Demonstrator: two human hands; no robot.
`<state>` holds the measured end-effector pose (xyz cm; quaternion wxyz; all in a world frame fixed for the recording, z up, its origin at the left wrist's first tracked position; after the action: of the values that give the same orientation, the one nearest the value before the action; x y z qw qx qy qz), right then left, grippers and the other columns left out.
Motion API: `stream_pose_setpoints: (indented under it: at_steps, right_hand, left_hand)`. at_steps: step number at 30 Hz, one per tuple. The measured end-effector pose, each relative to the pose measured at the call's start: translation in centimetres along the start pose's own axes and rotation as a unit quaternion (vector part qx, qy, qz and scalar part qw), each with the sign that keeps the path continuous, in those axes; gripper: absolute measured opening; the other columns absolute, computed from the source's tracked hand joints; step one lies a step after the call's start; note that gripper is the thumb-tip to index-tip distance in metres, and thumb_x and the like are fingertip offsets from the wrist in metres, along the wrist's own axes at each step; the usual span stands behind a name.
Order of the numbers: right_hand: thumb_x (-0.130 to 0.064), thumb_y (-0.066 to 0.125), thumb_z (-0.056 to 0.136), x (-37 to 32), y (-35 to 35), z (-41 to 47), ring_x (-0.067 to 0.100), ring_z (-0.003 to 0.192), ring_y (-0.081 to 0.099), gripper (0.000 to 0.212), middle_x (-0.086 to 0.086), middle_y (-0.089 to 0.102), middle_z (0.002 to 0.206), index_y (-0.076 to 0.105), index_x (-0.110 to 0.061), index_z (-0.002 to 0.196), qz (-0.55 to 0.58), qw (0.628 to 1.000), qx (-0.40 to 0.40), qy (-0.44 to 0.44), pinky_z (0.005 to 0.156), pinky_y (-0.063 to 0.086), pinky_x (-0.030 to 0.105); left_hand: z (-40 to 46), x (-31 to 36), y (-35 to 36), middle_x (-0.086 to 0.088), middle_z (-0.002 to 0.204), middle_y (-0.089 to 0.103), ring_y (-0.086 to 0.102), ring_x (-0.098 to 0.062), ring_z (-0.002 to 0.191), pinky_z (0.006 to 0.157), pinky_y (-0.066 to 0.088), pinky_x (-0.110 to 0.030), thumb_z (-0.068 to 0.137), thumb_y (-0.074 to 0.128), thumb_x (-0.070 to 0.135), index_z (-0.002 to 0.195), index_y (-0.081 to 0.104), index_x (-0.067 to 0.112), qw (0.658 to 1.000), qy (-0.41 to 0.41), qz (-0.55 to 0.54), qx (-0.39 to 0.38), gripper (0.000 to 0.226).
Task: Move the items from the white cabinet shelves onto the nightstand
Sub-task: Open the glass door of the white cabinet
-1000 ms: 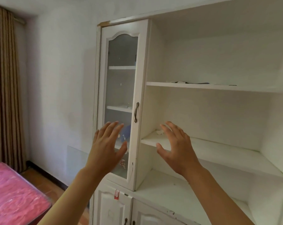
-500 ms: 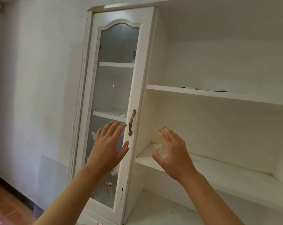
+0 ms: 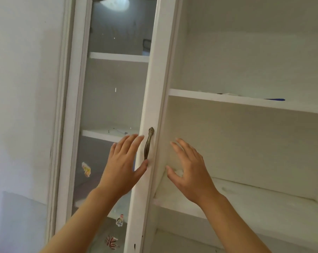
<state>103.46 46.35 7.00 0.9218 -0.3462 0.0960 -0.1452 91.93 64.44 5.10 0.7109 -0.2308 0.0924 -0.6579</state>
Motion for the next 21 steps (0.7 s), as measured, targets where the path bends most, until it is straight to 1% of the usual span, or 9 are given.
stream_pose_setpoints:
  at_steps: [3, 5, 7, 11, 13, 16, 21]
  right_hand:
    - [-0.048, 0.052, 0.101, -0.1, 1.4, 0.7, 0.009, 0.157, 0.018, 0.068, -0.011, 0.021, 0.171, 0.027, -0.031, 0.163, -0.004, 1.000, 0.006, -0.007, 0.125, 0.018, 0.028]
    - [-0.047, 0.052, 0.102, -0.2, 2.2, 1.1, 0.009, 0.158, 0.017, 0.069, -0.010, 0.020, 0.171, 0.027, -0.030, 0.164, -0.012, 1.000, 0.007, -0.021, 0.125, 0.019, 0.029]
    - [-0.045, 0.052, 0.102, -0.1, 2.9, 1.7, 0.008, 0.159, 0.015, 0.070, -0.010, 0.017, 0.173, 0.024, -0.029, 0.165, -0.020, 0.999, 0.008, -0.033, 0.126, 0.019, 0.030]
    - [-0.041, 0.054, 0.105, 0.1, 4.1, 3.4, 0.005, 0.160, 0.006, 0.072, -0.013, 0.006, 0.175, 0.018, -0.029, 0.167, -0.034, 0.997, 0.026, -0.060, 0.126, 0.013, 0.028]
    - [-0.035, 0.057, 0.106, 0.2, 4.9, 4.1, 0.009, 0.161, 0.006, 0.073, -0.010, 0.005, 0.175, 0.018, -0.026, 0.167, -0.044, 0.995, 0.034, -0.080, 0.128, 0.017, 0.033]
    - [-0.027, 0.059, 0.105, 0.5, 6.1, 4.6, 0.014, 0.162, 0.008, 0.075, -0.006, 0.006, 0.176, 0.017, -0.021, 0.167, -0.044, 0.993, 0.038, -0.100, 0.128, 0.026, 0.044]
    - [-0.022, 0.062, 0.104, 1.6, 7.3, 5.0, 0.018, 0.162, 0.013, 0.077, -0.003, 0.010, 0.176, 0.019, -0.018, 0.167, -0.025, 0.990, 0.062, -0.126, 0.122, 0.034, 0.052]
  left_hand:
    - [0.5, -0.6, 1.3, 0.002, 0.164, 0.033, 0.029, -0.023, 0.153, 0.125, 0.029, -0.048, 0.099, 0.053, 0.056, 0.161, 0.029, 0.025, 1.000, 0.025, -0.010, 0.013, 0.073]
    - [0.7, -1.0, 2.0, 0.001, 0.166, 0.030, 0.028, -0.023, 0.154, 0.126, 0.027, -0.047, 0.099, 0.054, 0.056, 0.162, 0.027, 0.025, 0.999, 0.033, -0.012, 0.019, 0.075]
    - [1.1, -1.6, 2.6, 0.001, 0.168, 0.027, 0.025, -0.024, 0.155, 0.125, 0.028, -0.050, 0.099, 0.056, 0.055, 0.163, 0.025, 0.026, 0.999, 0.037, -0.013, 0.023, 0.077]
    - [1.8, -2.5, 4.1, 0.000, 0.171, 0.023, 0.021, -0.025, 0.158, 0.121, 0.031, -0.058, 0.100, 0.057, 0.053, 0.165, 0.023, 0.030, 0.998, 0.061, -0.002, 0.024, 0.077]
    - [1.9, -2.9, 4.8, -0.001, 0.172, 0.020, 0.021, -0.027, 0.159, 0.119, 0.033, -0.059, 0.101, 0.056, 0.051, 0.164, 0.025, 0.031, 0.997, 0.077, 0.012, 0.022, 0.074]
    - [1.9, -3.0, 5.0, -0.003, 0.171, 0.024, 0.026, -0.029, 0.157, 0.117, 0.034, -0.060, 0.101, 0.058, 0.048, 0.162, 0.035, 0.028, 0.995, 0.089, 0.030, 0.040, 0.068]
    - [2.3, -2.2, 5.0, -0.008, 0.170, 0.027, 0.030, -0.032, 0.155, 0.118, 0.034, -0.060, 0.096, 0.063, 0.041, 0.159, 0.042, 0.028, 0.992, 0.102, 0.042, 0.068, 0.068]
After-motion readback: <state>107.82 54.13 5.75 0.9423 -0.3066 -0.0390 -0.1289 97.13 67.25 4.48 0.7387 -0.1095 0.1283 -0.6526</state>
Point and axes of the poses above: each hand's wrist, its own z-axis towards the middle knuckle, its own y-axis out of the palm, x = y × z, the point moved 6 cm from there along z, towards the middle knuckle
